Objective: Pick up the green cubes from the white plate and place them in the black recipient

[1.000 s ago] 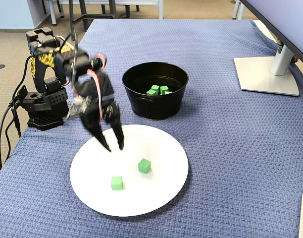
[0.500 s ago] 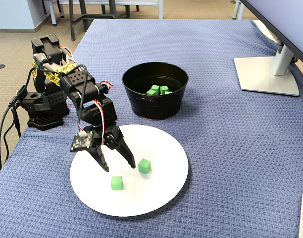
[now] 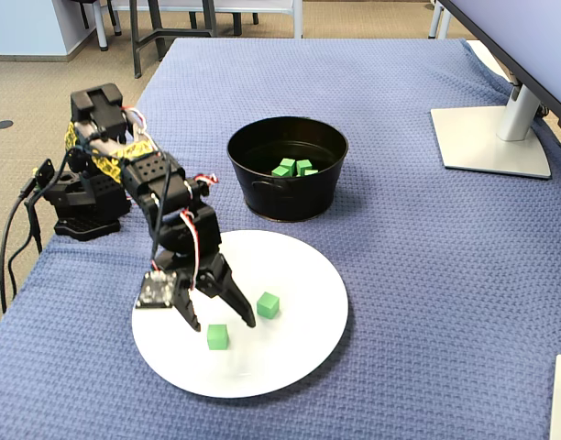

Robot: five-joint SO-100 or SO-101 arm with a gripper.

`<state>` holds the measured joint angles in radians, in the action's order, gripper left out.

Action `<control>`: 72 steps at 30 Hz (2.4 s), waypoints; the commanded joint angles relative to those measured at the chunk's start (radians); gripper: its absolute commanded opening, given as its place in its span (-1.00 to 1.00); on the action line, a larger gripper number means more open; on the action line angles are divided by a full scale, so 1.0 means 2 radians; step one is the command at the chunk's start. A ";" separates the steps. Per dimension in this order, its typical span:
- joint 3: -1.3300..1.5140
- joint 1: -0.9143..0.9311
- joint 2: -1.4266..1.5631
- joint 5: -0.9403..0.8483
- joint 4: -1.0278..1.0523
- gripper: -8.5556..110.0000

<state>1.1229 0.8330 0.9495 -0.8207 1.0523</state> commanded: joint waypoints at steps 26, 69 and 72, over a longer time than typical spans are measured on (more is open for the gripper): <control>-0.076 -0.021 -0.045 -0.088 -0.018 -0.86; 0.181 -0.534 0.356 0.279 -0.007 -0.86; 0.189 -0.561 0.361 0.262 0.005 -0.86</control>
<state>1.5140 -0.2178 1.6137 -0.2792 1.0431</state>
